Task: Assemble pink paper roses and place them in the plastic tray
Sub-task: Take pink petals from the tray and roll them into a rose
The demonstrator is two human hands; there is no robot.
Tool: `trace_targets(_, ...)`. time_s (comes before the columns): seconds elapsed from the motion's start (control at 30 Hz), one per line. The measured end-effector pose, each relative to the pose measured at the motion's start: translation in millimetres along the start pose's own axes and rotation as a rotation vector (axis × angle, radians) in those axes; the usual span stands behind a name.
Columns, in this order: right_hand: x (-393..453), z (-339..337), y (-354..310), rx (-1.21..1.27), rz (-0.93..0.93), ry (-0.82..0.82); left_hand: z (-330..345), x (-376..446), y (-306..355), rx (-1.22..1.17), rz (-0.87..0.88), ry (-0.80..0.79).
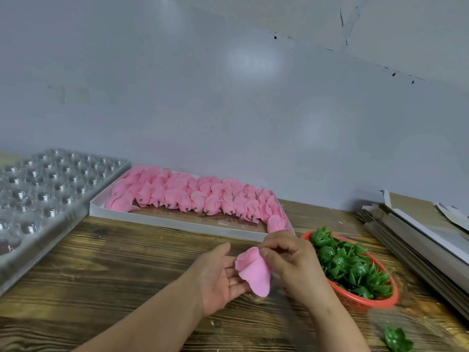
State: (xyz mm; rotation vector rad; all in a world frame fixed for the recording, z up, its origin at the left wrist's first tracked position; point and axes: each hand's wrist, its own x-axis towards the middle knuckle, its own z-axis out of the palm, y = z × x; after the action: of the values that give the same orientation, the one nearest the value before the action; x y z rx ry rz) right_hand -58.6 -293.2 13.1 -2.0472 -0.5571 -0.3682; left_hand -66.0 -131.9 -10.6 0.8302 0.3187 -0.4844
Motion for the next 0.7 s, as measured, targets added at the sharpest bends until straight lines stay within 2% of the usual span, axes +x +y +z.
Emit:
trace_targets(0.27, 0.6, 0.3, 1.4, -0.031, 0.038, 0.027, 1.5, -5.5, -1.2, 0.124, 0.036, 0.005)
trace_targets(0.33, 0.4, 0.5, 1.4, -0.073, 0.050, 0.023, 3.7, -5.1, -3.1, 0.281, 0.162, 0.084)
trace_targets(0.4, 0.1, 0.5, 1.3, -0.114, 0.050, -0.001, 4.1, -4.2, -3.5, 0.540, 0.399, 0.116)
trace_targets(0.47, -0.7, 0.4, -0.9, -0.131, 0.033, -0.052, 4.4, -6.5, -1.9, 0.650, 0.616, -0.012)
trace_targets(0.53, -1.9, 1.5, -4.6, -0.116, 0.000, -0.110, 4.1, -7.9, -0.1, 0.702, 0.684, -0.160)
trace_targets(0.63, -3.7, 6.6, -11.1, -0.051, -0.031, -0.172, 0.6, -7.0, -0.2, 0.858, 0.615, -0.301)
trace_targets(0.7, -4.0, 8.3, -13.4, -0.015, -0.013, -0.193, -3.2, -2.8, -2.7, 0.935, 0.555, -0.331)
